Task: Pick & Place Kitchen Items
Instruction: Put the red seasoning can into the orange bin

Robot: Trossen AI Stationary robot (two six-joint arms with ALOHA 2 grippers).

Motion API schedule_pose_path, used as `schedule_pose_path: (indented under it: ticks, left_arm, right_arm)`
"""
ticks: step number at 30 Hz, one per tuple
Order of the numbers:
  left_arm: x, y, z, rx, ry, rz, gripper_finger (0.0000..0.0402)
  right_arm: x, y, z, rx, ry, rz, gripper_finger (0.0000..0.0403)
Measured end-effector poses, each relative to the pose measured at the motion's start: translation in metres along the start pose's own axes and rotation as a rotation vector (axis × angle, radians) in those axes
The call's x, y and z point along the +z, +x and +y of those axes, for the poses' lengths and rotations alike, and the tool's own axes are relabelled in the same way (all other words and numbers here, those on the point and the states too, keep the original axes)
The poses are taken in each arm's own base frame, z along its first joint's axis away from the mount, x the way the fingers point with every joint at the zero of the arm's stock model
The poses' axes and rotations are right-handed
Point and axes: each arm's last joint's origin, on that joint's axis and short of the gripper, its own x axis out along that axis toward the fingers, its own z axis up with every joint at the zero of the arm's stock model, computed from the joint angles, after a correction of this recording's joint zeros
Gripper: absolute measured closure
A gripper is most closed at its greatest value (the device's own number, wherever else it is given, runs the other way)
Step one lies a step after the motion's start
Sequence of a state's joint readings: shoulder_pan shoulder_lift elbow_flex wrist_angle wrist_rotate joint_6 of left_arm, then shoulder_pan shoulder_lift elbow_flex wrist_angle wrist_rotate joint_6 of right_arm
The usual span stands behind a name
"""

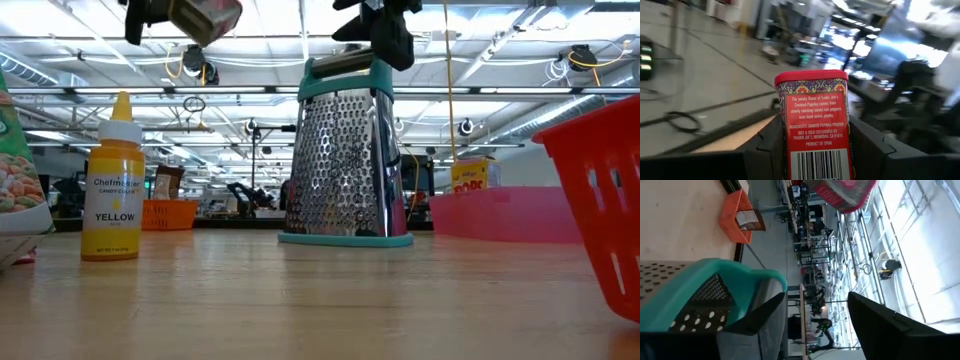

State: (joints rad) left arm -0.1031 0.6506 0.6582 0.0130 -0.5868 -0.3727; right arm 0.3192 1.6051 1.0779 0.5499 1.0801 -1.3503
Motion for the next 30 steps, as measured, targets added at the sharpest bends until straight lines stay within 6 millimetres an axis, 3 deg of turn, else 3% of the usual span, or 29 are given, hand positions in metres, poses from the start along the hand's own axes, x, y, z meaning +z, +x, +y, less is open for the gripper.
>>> schedule_pose_path:
  ticks: [10,19,30]
  left_arm:
    - [-0.010,-0.003,0.017,0.427,0.107,-0.030,0.0244]
    - [-0.019,-0.008,0.033,0.664,0.134,-0.044,0.0244]
    - [-0.032,-0.016,0.060,0.911,0.157,-0.027,0.0244]
  right_arm:
    - [0.002,-0.003,-0.009,-0.057,0.103,0.020,0.0200]
    - [-0.002,-0.007,-0.032,-0.142,0.248,0.038,0.0200]
    - [-0.006,-0.010,-0.042,-0.153,0.279,0.037,0.0207]
